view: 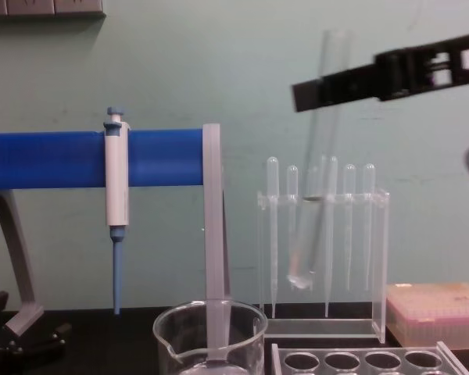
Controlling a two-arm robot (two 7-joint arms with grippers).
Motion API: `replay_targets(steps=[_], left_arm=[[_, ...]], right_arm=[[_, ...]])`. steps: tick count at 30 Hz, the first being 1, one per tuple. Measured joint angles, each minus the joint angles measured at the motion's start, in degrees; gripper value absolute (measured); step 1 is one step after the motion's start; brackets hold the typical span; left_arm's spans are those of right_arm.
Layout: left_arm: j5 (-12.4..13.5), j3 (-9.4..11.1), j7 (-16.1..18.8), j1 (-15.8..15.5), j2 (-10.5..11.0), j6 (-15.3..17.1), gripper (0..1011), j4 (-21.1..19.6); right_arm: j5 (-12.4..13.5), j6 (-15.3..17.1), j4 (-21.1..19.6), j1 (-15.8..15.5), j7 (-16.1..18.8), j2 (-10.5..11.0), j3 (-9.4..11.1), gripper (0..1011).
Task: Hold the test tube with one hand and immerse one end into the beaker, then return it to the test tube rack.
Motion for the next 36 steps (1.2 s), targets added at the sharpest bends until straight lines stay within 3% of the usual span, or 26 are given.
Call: replay_targets(steps=[13, 23, 36], left_arm=[[0.00, 0.00, 0.00, 0.00, 0.00, 0.00, 1000, 0.00], [0.00, 0.00, 0.00, 0.00, 0.00, 0.00, 1000, 0.00], [0.00, 0.00, 0.00, 0.00, 0.00, 0.00, 1000, 0.00]], right_arm=[[-1.19, 1.37, 4.57, 5.89, -1.69, -5.78, -6.51, 241], [-5.35, 0.09, 10.64, 7.73, -1.73, -9.59, -11.07, 241], [-9.10, -2.51, 15.80, 5.98, -0.87, -12.51, -12.65, 241]])
